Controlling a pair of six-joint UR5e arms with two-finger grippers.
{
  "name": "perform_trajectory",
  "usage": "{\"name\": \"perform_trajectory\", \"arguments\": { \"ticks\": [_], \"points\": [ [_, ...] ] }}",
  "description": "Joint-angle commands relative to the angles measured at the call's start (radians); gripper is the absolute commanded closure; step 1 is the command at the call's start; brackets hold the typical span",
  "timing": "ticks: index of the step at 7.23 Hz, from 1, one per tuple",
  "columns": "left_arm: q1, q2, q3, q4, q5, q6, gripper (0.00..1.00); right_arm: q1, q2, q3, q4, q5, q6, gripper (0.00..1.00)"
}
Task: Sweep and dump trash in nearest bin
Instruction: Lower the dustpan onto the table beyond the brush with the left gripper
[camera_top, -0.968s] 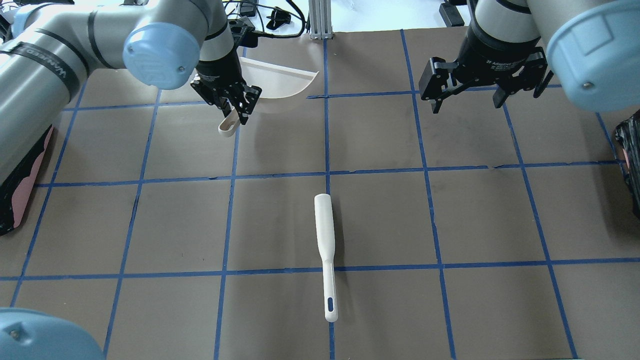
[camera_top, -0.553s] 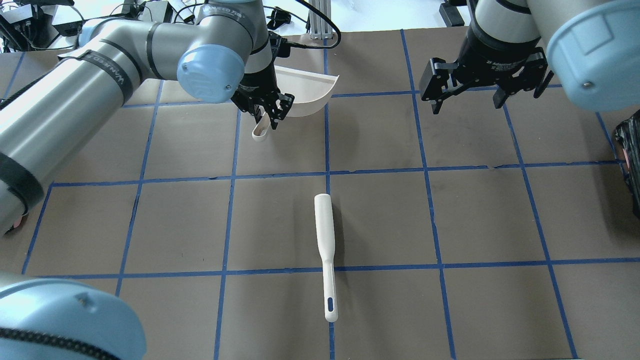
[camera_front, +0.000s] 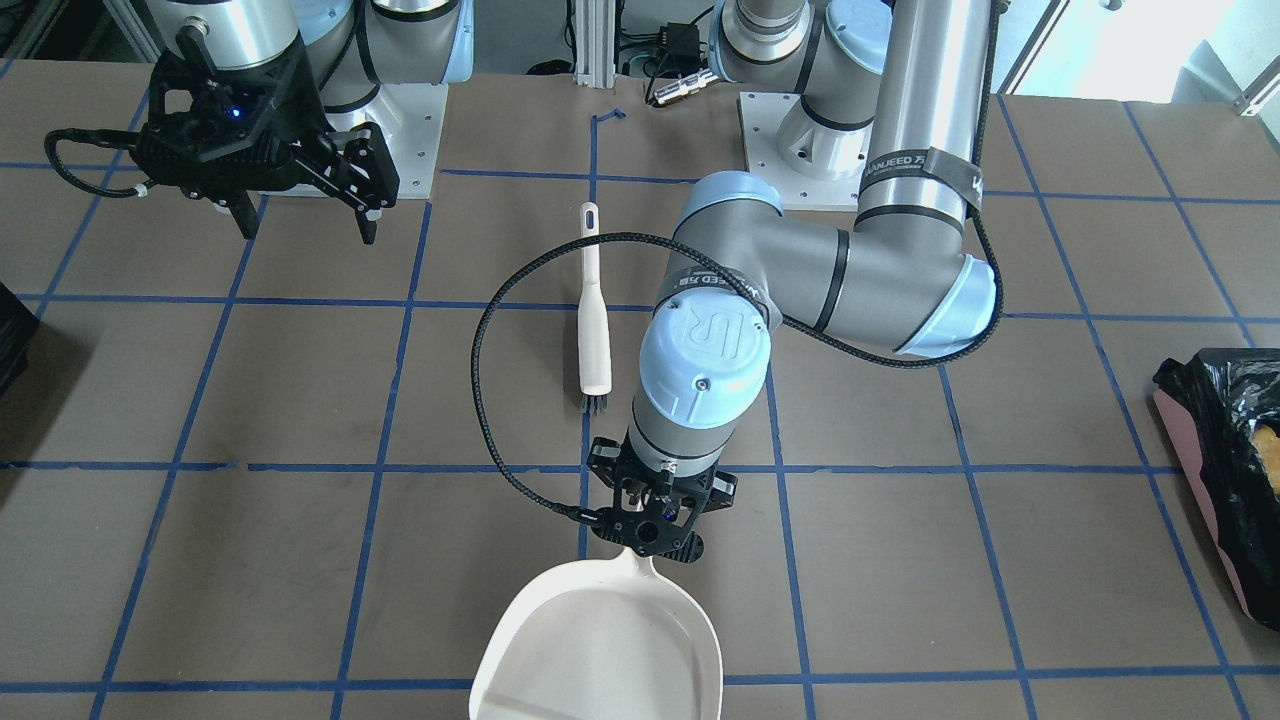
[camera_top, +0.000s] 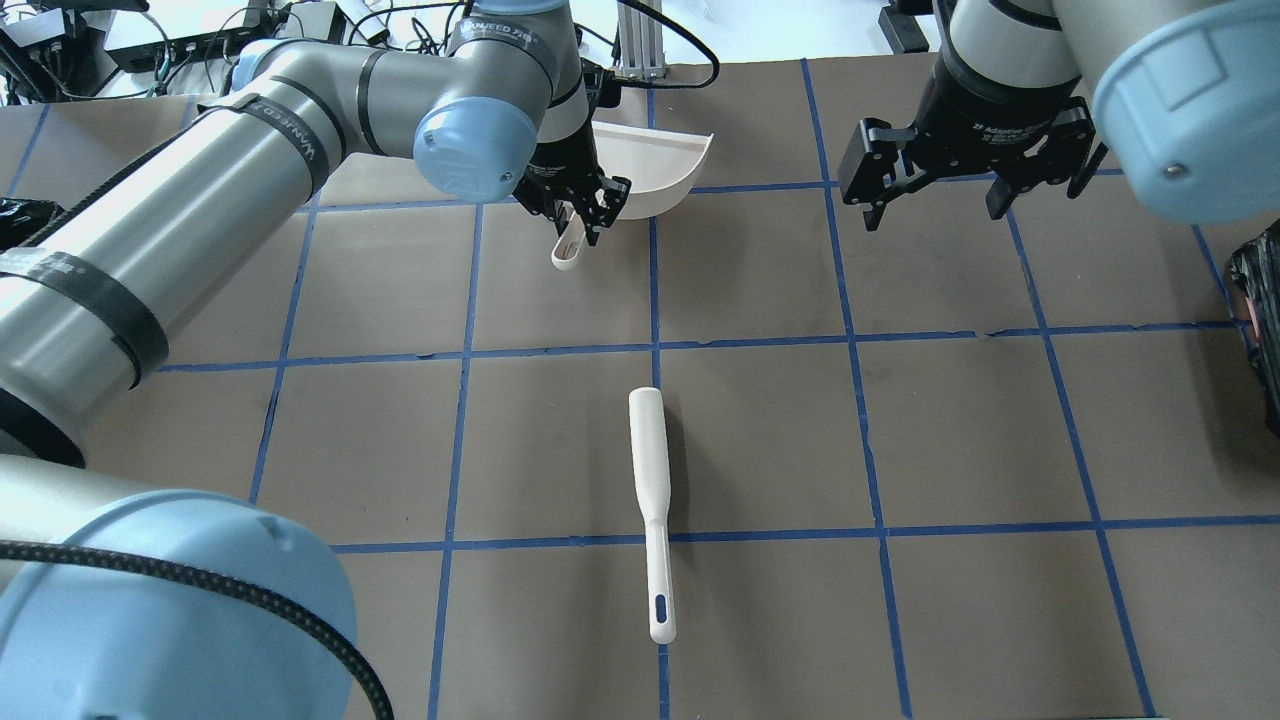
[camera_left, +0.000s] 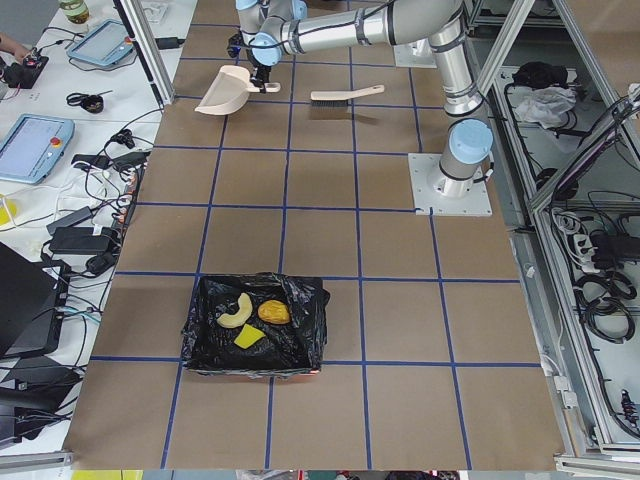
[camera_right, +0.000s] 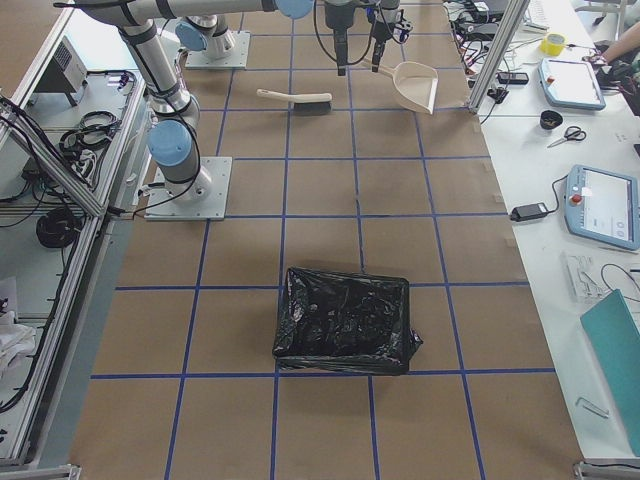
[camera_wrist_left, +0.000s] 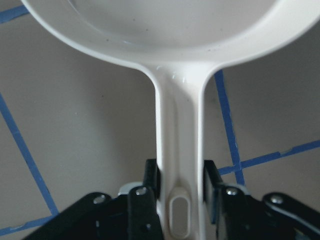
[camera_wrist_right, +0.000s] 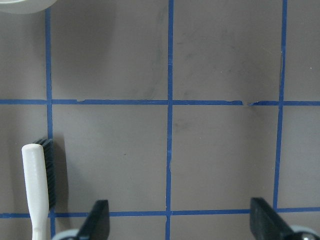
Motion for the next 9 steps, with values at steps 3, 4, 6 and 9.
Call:
{"name": "perform_trajectory", "arguments": {
  "ticks": [3,4,6,9],
  "points": [
    [-0.031,-0.008,-0.017,-0.030,0.007,-0.073,1.00,0.001,0.000,0.000,0.000,-0.002,-0.003,0.00],
    [-0.033,0.002,-0.019,-0.056,0.007,-0.082,1.00,0.000,0.000,0.002,0.002,-0.002,-0.003,0.00],
    [-0.039,-0.014,-0.013,-0.057,0.002,-0.111,1.00,0.001,0.000,0.003,0.002,-0.002,-0.003,0.00],
    [-0.042,-0.021,-0.011,-0.053,-0.001,-0.151,1.00,0.001,-0.002,0.003,0.002,-0.005,-0.003,0.00]
  ]
}}
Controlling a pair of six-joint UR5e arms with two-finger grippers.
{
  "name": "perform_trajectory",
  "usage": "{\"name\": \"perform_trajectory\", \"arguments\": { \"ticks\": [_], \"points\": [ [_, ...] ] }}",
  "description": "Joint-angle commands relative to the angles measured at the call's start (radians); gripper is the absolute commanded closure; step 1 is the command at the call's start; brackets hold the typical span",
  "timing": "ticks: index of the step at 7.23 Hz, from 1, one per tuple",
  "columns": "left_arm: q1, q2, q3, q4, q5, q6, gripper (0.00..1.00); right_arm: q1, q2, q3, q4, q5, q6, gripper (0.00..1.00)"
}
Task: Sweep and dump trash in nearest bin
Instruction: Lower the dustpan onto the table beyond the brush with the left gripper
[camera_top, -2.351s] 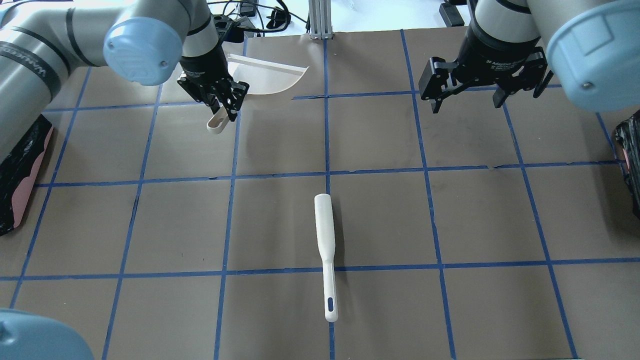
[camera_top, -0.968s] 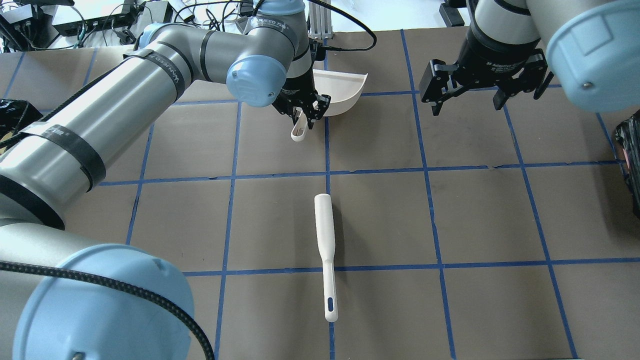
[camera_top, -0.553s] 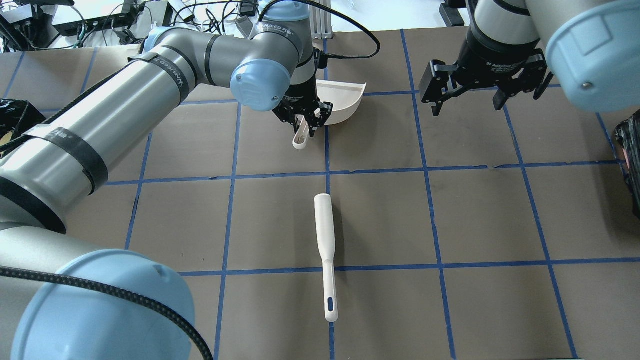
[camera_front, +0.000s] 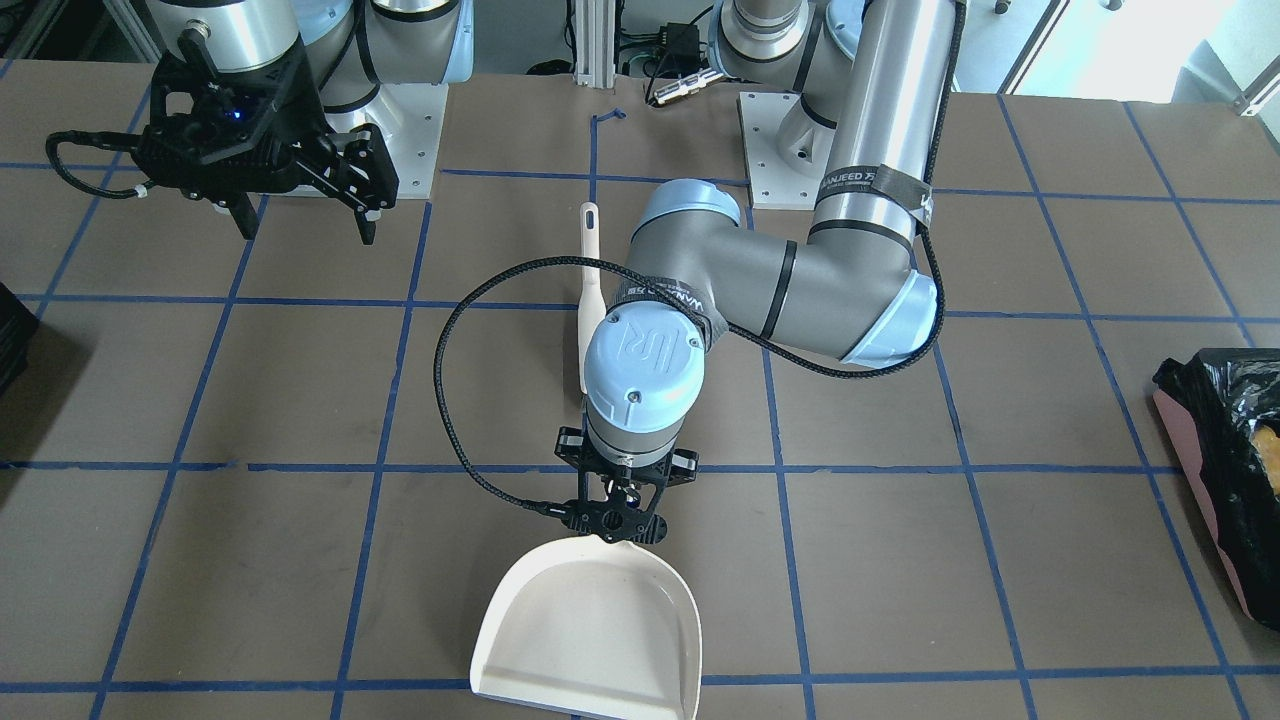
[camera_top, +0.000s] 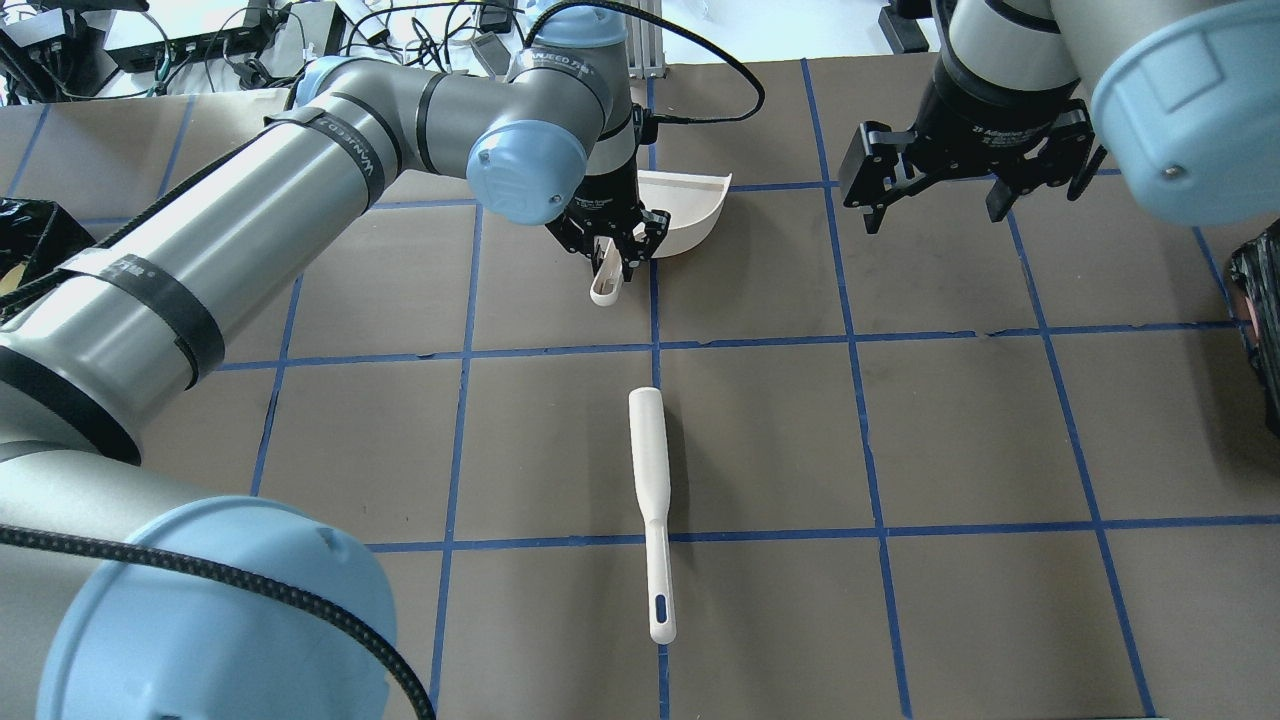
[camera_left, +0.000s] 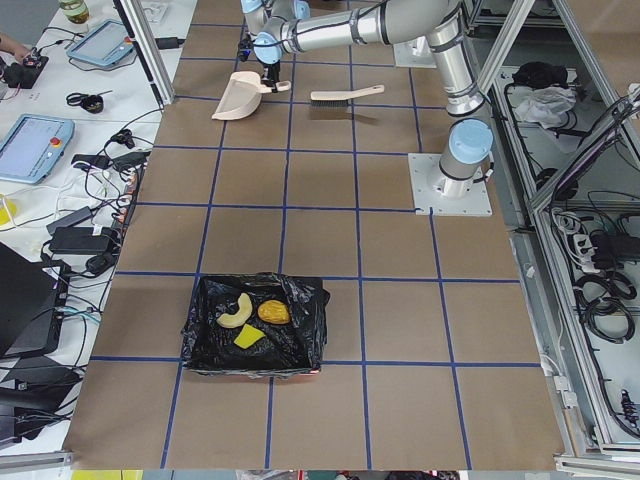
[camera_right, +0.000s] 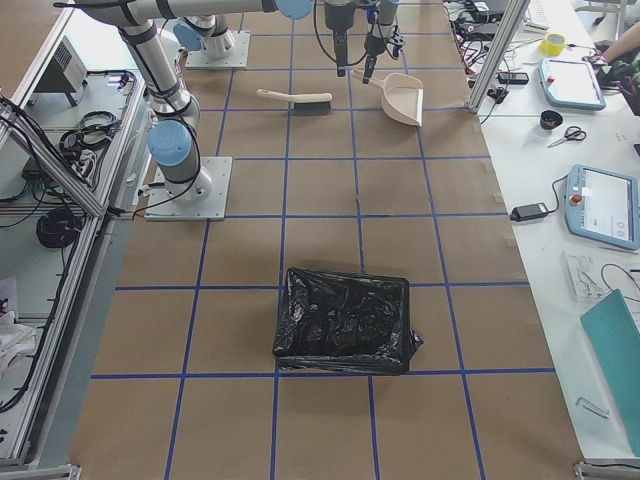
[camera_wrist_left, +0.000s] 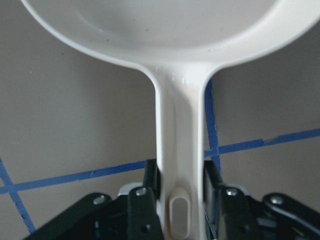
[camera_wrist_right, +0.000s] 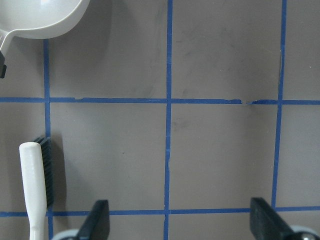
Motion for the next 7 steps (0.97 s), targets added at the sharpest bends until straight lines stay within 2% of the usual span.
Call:
{"name": "perform_trajectory", "arguments": {
  "ticks": [1,6,7],
  "points": [
    [-0.008,-0.001,0.001,0.001,0.005,-0.028,1.00,0.001,-0.001,0.000,0.000,0.000,0.001,0.00],
    [-0.038,-0.003,0.001,0.004,0.001,-0.074,1.00,0.001,-0.001,0.000,0.000,0.000,0.001,0.00],
    [-0.038,-0.004,0.001,0.005,0.005,-0.068,0.88,0.001,-0.001,0.000,0.000,0.002,0.001,0.00]
  ]
}}
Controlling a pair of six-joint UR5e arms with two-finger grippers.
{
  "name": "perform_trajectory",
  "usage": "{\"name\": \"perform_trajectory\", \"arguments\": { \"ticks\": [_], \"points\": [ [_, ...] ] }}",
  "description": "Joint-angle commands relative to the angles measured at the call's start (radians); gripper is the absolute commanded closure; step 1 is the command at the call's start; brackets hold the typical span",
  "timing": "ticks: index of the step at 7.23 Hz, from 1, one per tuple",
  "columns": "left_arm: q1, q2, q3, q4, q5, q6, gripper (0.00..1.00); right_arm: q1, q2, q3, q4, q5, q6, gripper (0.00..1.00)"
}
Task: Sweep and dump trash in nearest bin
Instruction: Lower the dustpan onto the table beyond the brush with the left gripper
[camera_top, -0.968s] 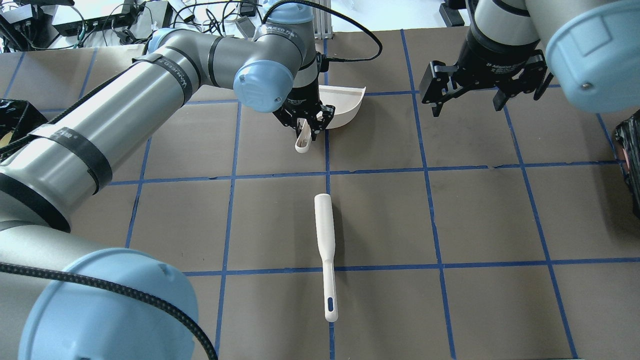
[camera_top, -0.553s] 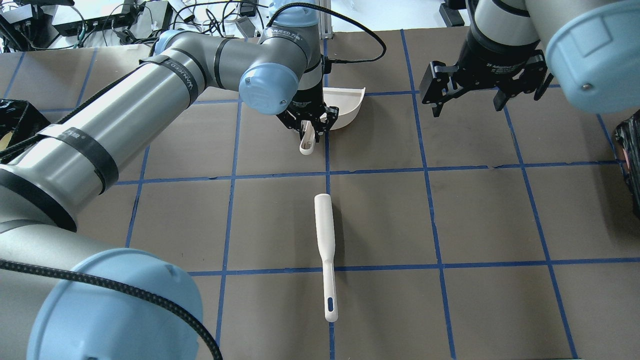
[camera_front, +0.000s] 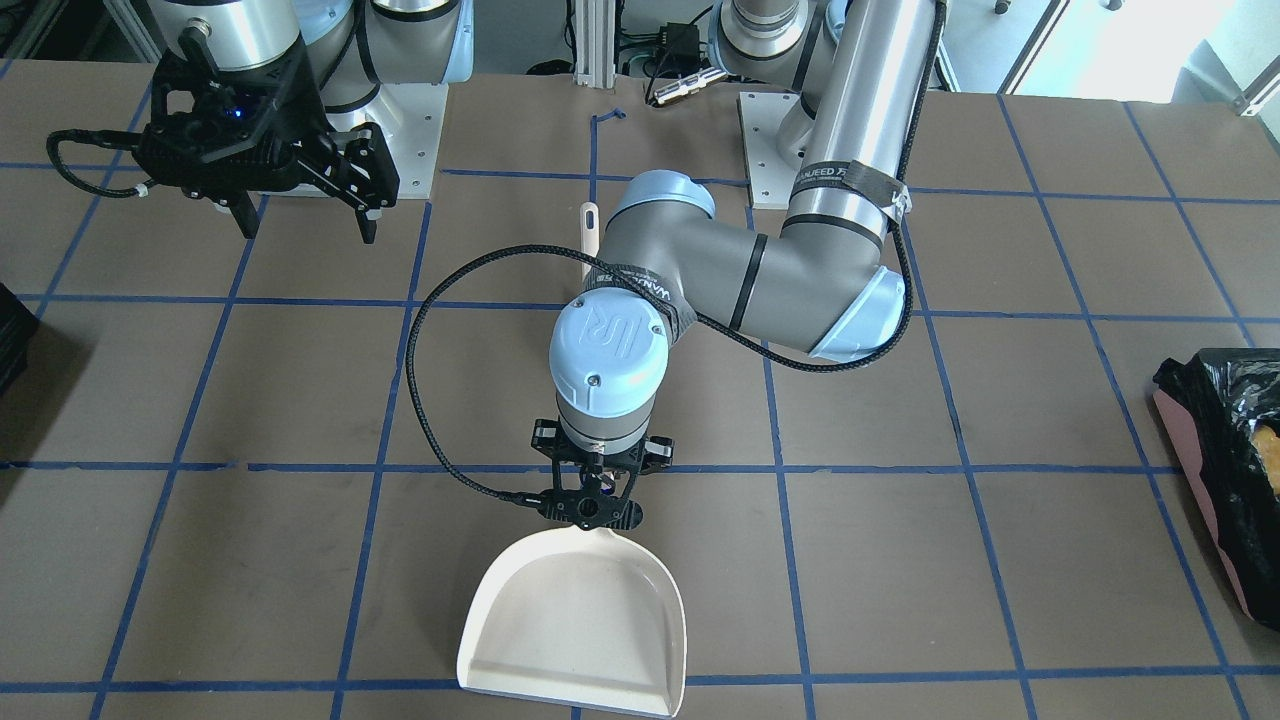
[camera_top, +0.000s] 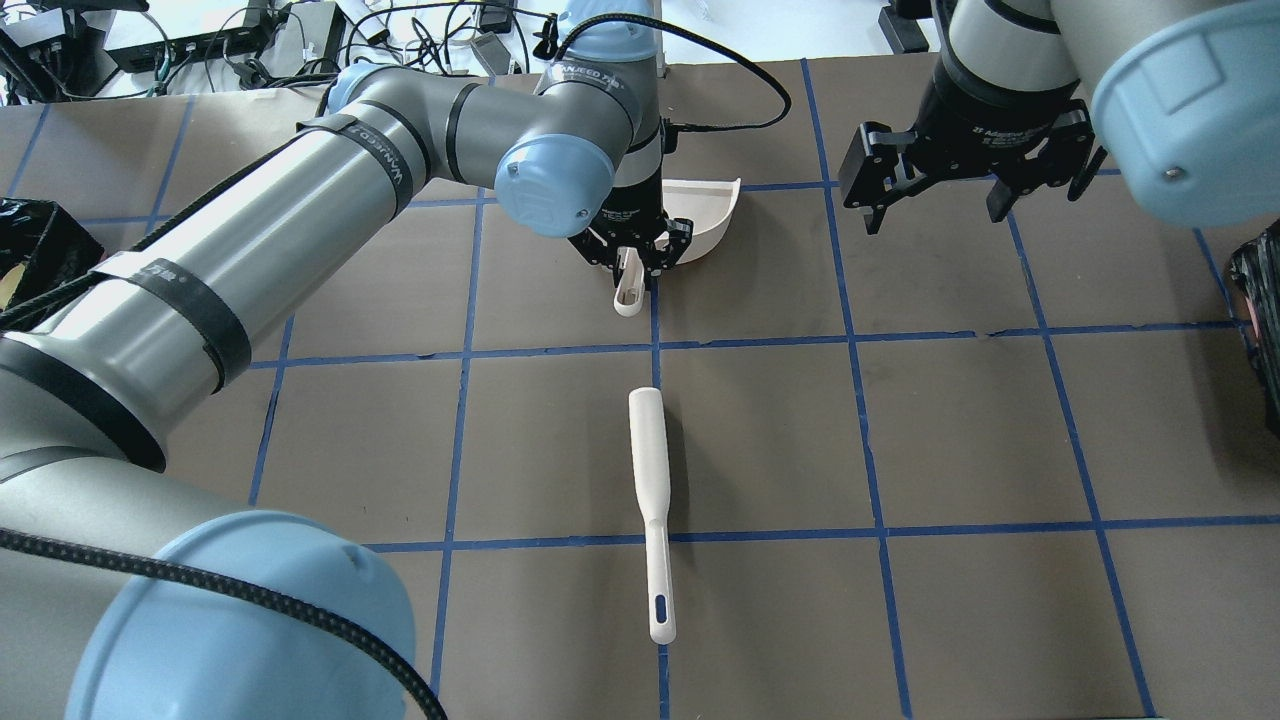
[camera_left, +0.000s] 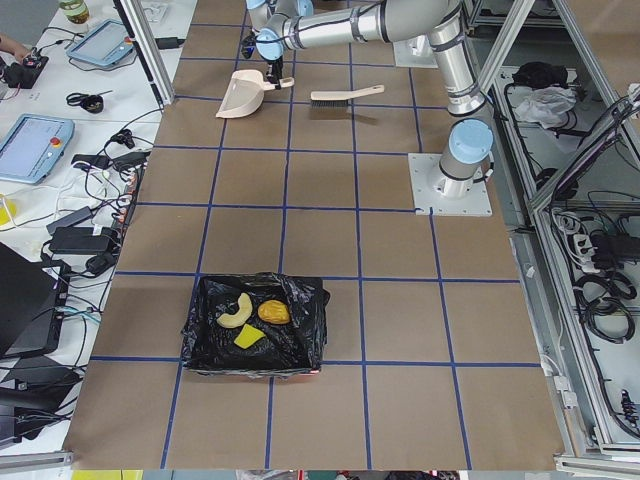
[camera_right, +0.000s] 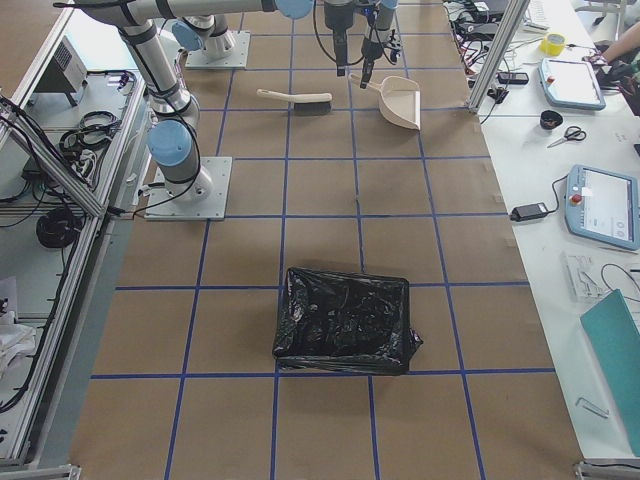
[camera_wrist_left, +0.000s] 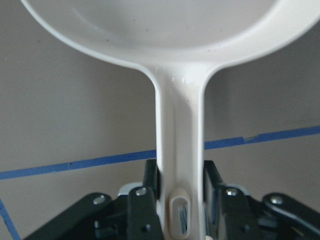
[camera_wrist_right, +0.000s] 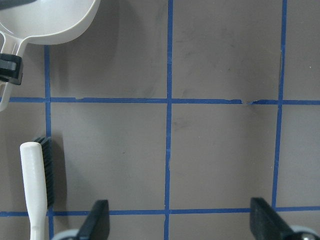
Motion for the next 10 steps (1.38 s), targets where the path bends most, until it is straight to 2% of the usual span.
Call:
{"name": "perform_trajectory", "arguments": {
  "ticks": [1,2,3,5,10],
  "points": [
    [-0.003,-0.001,0.000,0.001,-0.004,-0.011,0.77,0.000,0.000,0.000,0.000,-0.001,0.000,0.00],
    [-0.003,-0.001,0.000,0.007,-0.005,-0.016,0.76,0.000,0.000,0.000,0.000,0.001,0.000,0.00],
    [-0.003,-0.001,0.000,0.010,-0.005,-0.016,0.70,0.000,0.000,0.000,0.000,-0.001,0.000,0.00],
    [-0.003,0.003,0.000,0.010,-0.007,-0.024,0.26,0.002,0.000,0.002,0.000,0.001,0.000,0.00],
    [-0.001,0.031,-0.002,0.024,0.007,-0.012,0.08,0.002,0.000,0.002,0.000,0.001,0.000,0.00]
  ]
}}
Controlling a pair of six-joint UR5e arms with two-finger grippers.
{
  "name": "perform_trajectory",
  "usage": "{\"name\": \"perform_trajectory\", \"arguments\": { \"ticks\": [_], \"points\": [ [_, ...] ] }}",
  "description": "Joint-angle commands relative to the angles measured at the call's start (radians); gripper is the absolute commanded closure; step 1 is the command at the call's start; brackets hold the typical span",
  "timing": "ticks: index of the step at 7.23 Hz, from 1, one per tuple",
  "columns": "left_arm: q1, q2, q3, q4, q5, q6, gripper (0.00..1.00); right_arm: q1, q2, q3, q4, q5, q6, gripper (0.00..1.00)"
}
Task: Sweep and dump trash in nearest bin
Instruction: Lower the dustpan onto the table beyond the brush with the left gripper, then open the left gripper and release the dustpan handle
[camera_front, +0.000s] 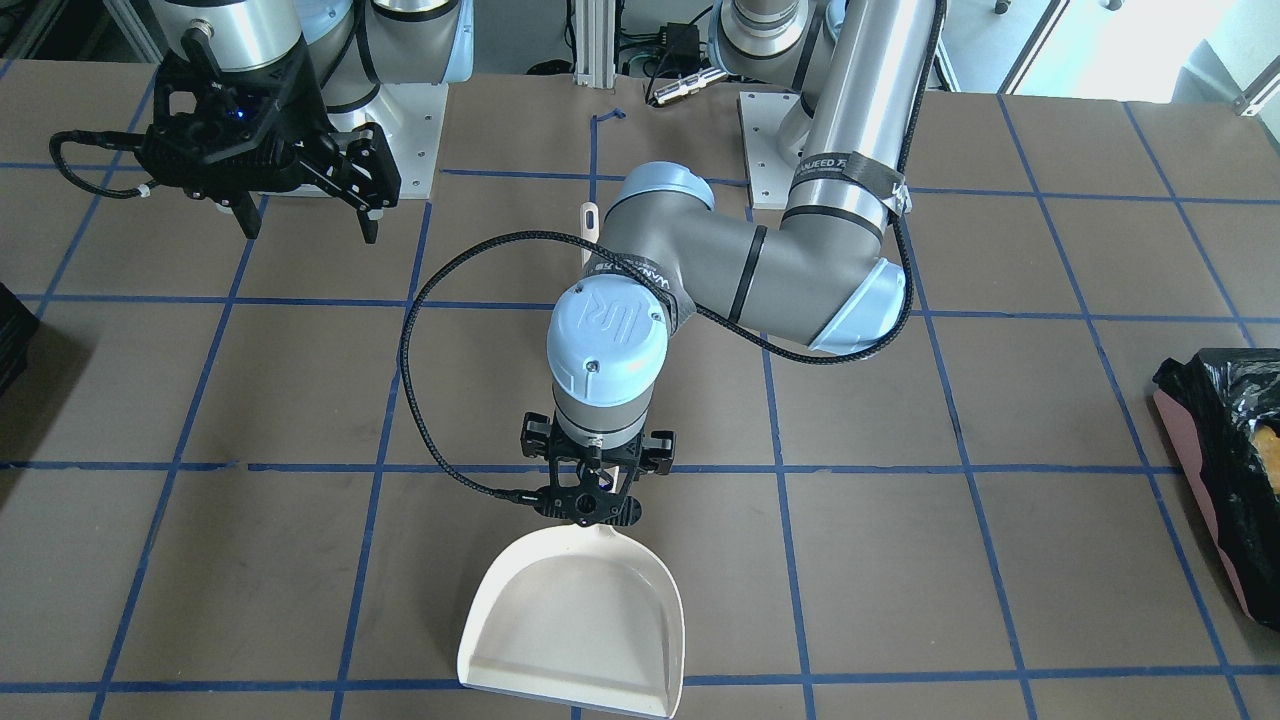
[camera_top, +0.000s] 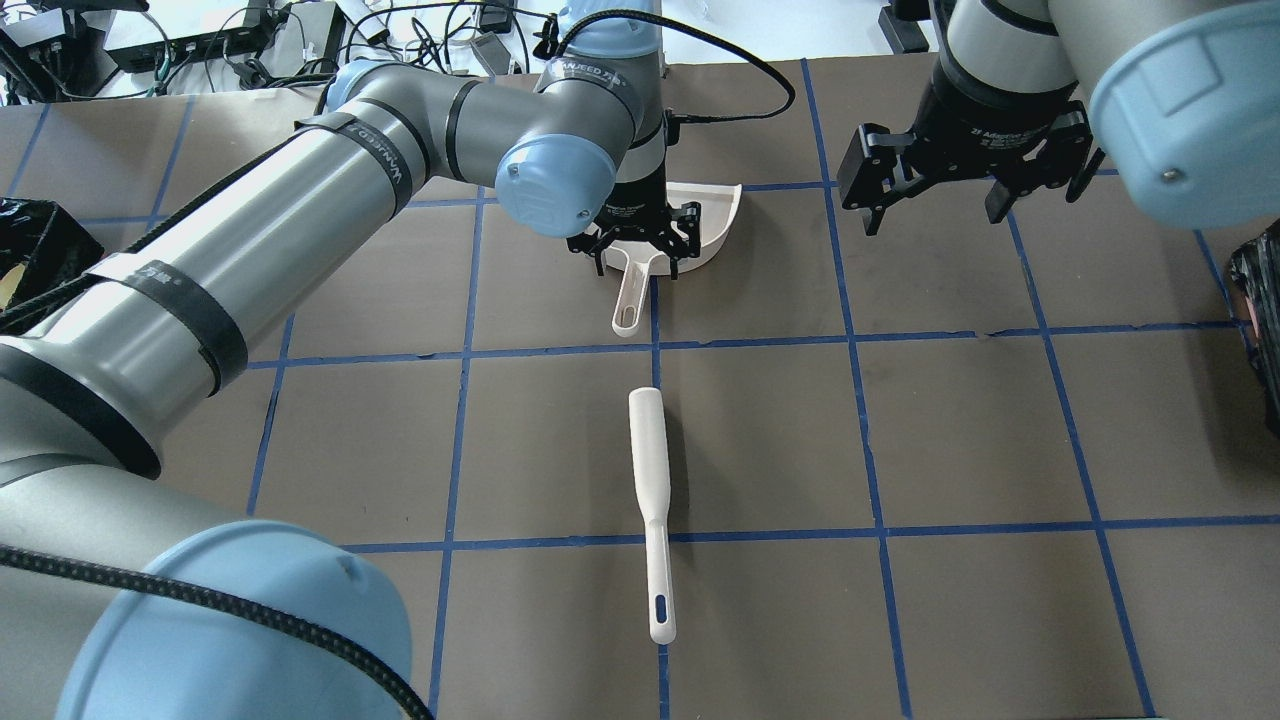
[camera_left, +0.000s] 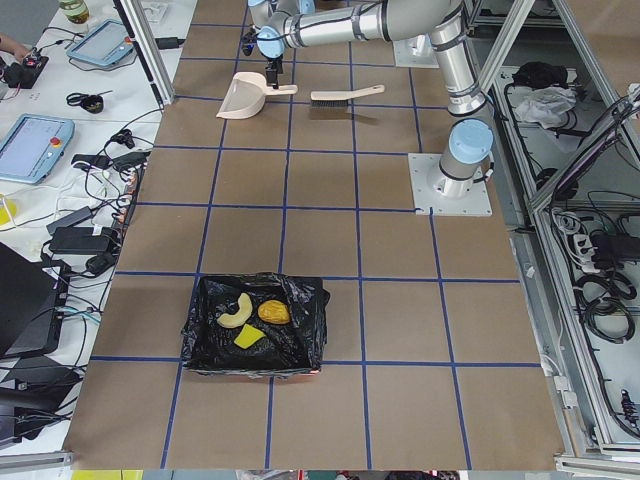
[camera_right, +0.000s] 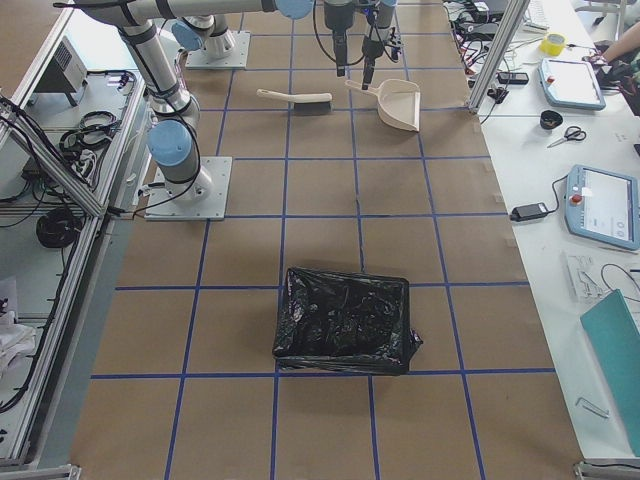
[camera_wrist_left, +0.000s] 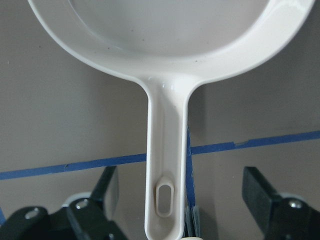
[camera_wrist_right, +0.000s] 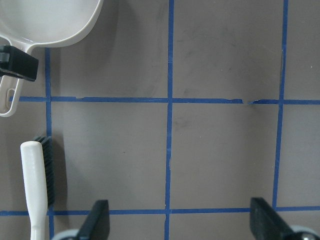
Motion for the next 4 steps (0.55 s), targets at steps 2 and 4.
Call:
{"name": "perform_trajectory", "arguments": {
  "ticks": [2,4],
  "points": [
    [0.003,0.039,-0.012,0.003,0.075,0.015,0.00,0.000,0.000,0.000,0.000,0.000,0.000,0.00],
    [0.012,0.062,-0.032,0.002,0.246,0.015,0.00,0.002,0.000,0.000,0.000,0.000,0.000,0.00]
  ]
}}
